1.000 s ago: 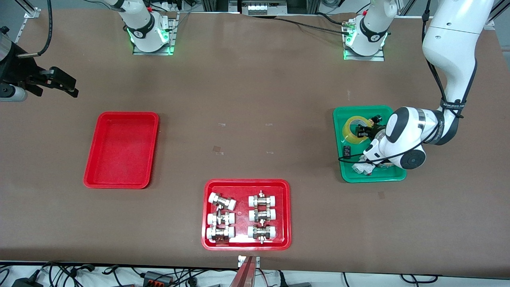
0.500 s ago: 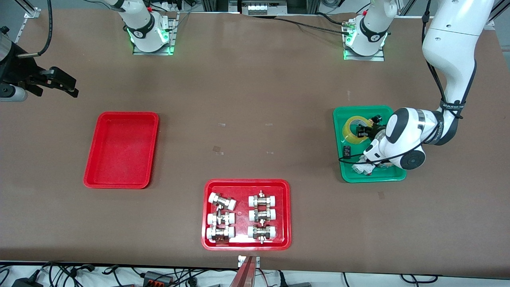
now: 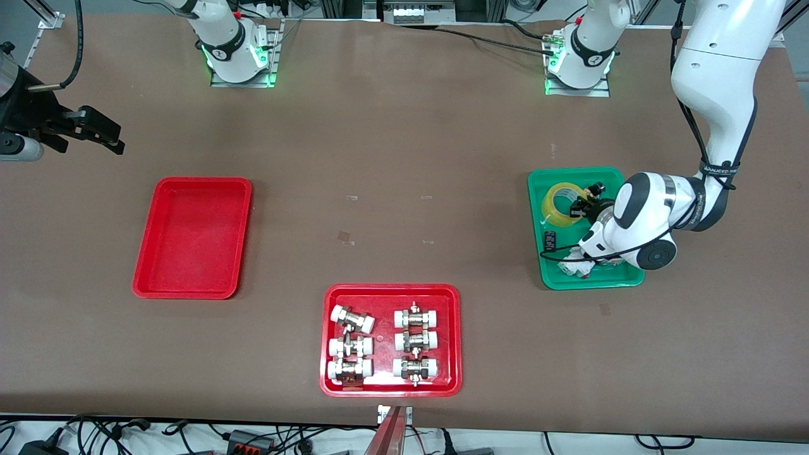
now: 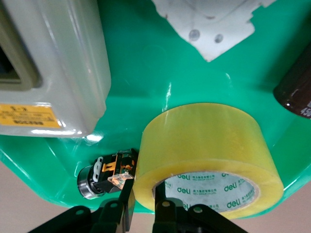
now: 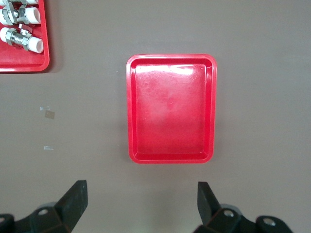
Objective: Left arm passes tape to right arm into tray
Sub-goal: 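Lower the left gripper onto the yellow tape roll and close on it, then lift the tape with the left gripper and carry it toward the empty red tray, then hold the tape out with the left gripper while the right gripper grasps it, then lower the tape into the red tray with the right gripper while the left gripper withdraws, then open the right gripper to release the tape and raise it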
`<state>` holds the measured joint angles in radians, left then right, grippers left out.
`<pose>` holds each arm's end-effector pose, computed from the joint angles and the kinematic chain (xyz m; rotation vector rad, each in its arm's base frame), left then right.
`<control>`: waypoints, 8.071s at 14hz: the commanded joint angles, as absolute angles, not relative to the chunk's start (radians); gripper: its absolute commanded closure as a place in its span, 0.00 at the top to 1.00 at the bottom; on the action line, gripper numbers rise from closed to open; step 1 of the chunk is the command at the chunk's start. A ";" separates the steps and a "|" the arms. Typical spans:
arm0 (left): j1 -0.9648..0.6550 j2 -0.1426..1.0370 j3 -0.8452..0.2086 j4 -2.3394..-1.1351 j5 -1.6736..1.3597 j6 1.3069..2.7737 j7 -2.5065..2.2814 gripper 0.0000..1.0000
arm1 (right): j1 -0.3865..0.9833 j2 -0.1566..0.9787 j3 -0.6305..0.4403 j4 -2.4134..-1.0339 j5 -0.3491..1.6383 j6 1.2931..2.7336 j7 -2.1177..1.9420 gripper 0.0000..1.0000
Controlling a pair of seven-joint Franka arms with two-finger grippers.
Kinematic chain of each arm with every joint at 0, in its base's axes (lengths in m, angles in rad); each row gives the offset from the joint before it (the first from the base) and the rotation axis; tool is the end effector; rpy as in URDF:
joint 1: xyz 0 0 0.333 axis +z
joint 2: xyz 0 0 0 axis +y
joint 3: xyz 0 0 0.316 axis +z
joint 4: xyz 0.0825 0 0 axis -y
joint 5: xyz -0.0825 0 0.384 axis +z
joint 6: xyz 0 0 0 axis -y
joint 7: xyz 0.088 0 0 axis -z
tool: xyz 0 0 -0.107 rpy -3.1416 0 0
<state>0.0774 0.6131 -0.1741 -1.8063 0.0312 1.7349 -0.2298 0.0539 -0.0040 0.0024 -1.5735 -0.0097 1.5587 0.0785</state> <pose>0.5647 -0.0499 0.1764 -2.9282 -0.1660 1.0349 0.5512 0.0300 0.6244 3.1309 -0.0349 -0.0158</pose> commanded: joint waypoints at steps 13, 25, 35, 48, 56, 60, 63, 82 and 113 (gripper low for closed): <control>-0.109 0.577 -0.263 -1.091 -0.096 1.250 -0.259 0.01 | 0.051 0.002 0.008 -1.543 -0.025 1.542 0.083 1.00; -0.349 0.735 -0.275 -1.051 -0.422 1.786 -0.707 0.00 | 0.037 0.078 0.002 -1.552 0.058 1.502 -0.076 1.00; -0.498 0.827 -0.272 -1.049 -0.640 2.109 -0.396 0.00 | -0.049 0.241 0.005 -1.568 0.612 1.446 -0.479 1.00; -0.580 0.933 -0.273 -0.991 -0.640 2.352 -0.388 0.00 | 0.219 0.356 0.011 -1.640 0.710 1.916 -0.479 1.00; -0.580 0.948 -0.265 -0.986 -0.637 2.342 -0.385 0.00 | 0.245 0.391 0.009 -1.637 0.709 1.973 -0.530 0.61; -0.580 0.954 -0.264 -0.985 -0.635 2.344 -0.387 0.00 | 0.244 0.384 0.008 -1.631 0.707 1.965 -0.540 0.00; -0.580 0.953 -0.261 -0.983 -0.632 2.344 -0.393 0.00 | 0.249 0.379 0.008 -1.629 0.707 1.962 -0.537 0.00; 0.089 0.539 -0.232 -0.983 0.071 1.338 0.103 1.00 | -0.273 0.655 -0.009 -1.634 0.690 1.654 -1.003 0.00; 0.192 0.043 -0.265 -1.686 0.003 1.735 -0.179 1.00 | 0.005 0.038 0.005 -1.583 0.011 1.530 0.004 1.00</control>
